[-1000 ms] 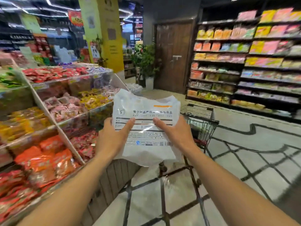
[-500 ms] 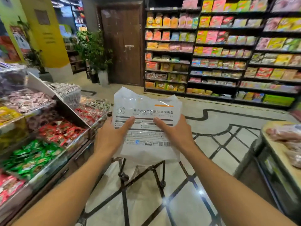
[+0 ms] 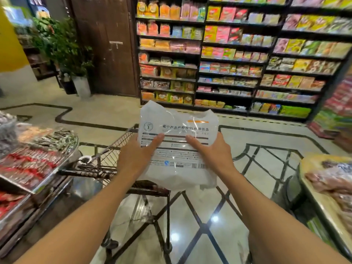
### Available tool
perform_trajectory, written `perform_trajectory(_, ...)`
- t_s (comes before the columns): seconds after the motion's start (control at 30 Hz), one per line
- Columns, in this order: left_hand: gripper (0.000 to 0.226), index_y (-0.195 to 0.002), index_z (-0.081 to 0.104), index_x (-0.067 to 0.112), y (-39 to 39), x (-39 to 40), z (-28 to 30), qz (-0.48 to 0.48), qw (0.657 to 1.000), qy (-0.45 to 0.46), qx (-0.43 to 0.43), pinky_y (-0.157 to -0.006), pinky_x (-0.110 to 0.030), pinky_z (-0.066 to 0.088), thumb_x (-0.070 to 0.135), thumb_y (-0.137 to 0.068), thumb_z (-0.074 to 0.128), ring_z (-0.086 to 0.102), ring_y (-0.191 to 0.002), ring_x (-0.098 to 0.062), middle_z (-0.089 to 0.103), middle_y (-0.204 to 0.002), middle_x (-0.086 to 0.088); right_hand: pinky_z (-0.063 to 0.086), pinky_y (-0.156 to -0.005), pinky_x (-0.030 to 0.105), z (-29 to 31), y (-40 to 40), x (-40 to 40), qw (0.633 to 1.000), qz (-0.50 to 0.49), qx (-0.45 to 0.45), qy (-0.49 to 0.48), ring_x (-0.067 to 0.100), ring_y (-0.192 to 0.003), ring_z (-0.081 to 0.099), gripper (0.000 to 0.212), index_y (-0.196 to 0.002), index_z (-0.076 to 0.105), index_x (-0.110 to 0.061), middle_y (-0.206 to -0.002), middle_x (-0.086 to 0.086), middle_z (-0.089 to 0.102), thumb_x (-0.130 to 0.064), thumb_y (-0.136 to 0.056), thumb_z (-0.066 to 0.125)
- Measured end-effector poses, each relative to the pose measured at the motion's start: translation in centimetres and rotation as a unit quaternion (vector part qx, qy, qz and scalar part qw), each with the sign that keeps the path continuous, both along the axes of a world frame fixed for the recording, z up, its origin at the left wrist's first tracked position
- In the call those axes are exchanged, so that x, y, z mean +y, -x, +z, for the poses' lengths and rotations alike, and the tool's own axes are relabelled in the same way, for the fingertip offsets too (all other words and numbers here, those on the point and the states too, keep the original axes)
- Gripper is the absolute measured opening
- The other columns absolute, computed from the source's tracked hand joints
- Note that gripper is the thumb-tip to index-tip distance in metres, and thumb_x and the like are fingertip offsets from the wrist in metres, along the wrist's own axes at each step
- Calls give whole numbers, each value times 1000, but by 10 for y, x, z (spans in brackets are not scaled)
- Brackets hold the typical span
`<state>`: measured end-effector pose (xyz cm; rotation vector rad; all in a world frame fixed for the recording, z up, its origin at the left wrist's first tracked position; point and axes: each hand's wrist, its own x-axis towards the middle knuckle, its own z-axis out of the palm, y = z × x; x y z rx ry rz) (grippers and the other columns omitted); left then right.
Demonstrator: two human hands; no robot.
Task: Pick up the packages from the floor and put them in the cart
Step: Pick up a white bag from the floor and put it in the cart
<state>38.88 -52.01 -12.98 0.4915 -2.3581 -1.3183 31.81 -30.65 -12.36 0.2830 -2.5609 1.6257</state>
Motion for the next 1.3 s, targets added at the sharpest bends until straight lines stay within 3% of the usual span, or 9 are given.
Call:
perform_trajectory(0.1,66,-110,65,26,63,8,-9,11,1000,1,-11,-71,-37,61,84,-78,57,74,-80,-15,74,-93,8,63,-88,44,-8,61,8,1000,3,-4,-3,9,-91,72,44,-97,52,-44,-93,-16,69,-66,-74,83)
perform_trajectory(0.4,66,-108,67,29,236,33,-36,61,997,21,-37,-59,-27,49,86,-76,55,68,-75,-7,72,-88,12,63,-87,46,-44,256,26,999,30,-24,-5,14,-98,73,91,-122,59,-29,-108,-10,75,-90,-56,75)
perform_trajectory(0.53,98,-118,66,33,290,37,-52,105,993,-12,-52,-74,-36,61,105,-56,45,73,-84,-13,75,-99,10,63,-86,45,-48,325,24,996,76,-38,-27,10,-92,73,57,-105,63,-35,-97,-13,75,-76,-68,80)
perform_trajectory(0.63,94,-116,67,37,321,27,-67,128,989,-20,-77,-75,-37,63,106,-56,45,74,-83,-11,76,-96,13,62,-87,42,-63,369,11,992,117,-47,-31,9,-93,72,53,-105,67,-35,-99,-14,74,-74,-70,80)
perform_trajectory(0.8,80,-109,66,36,352,-5,-90,187,977,-30,-99,-57,-27,56,101,-65,47,73,-72,-7,76,-87,13,53,-64,11,-98,430,-43,980,180,-56,-55,2,-91,73,80,-123,68,-30,-107,-12,78,-86,-66,73)
perform_trajectory(0.9,91,-109,66,33,365,-39,-113,240,964,-25,-115,-51,-23,51,106,-62,39,71,-68,-8,74,-84,9,45,-59,9,-118,459,-91,970,216,-76,-79,6,-91,73,94,-129,63,-25,-112,-9,76,-89,-61,72)
perform_trajectory(1.07,70,-115,69,29,378,-100,-158,312,938,-88,-126,-54,-20,41,85,-74,58,64,-75,-1,73,-91,9,48,-68,6,-156,487,-174,944,279,-130,-116,-8,-79,66,34,-94,55,-42,-86,-30,62,-55,-81,85)
perform_trajectory(1.17,71,-120,68,31,373,-129,-191,358,913,-108,-161,-62,-26,43,86,-77,59,61,-78,-7,67,-94,13,57,-89,29,-194,495,-218,917,323,-194,-129,8,-97,70,55,-112,59,-37,-100,-20,70,-64,-73,86)
perform_trajectory(1.3,71,-119,68,37,352,-143,-234,407,872,-173,-211,-71,-32,46,91,-75,54,63,-86,-15,68,-94,18,59,-87,33,-245,495,-264,874,384,-236,-184,13,-104,75,101,-132,59,-29,-115,-11,76,-91,-54,77)
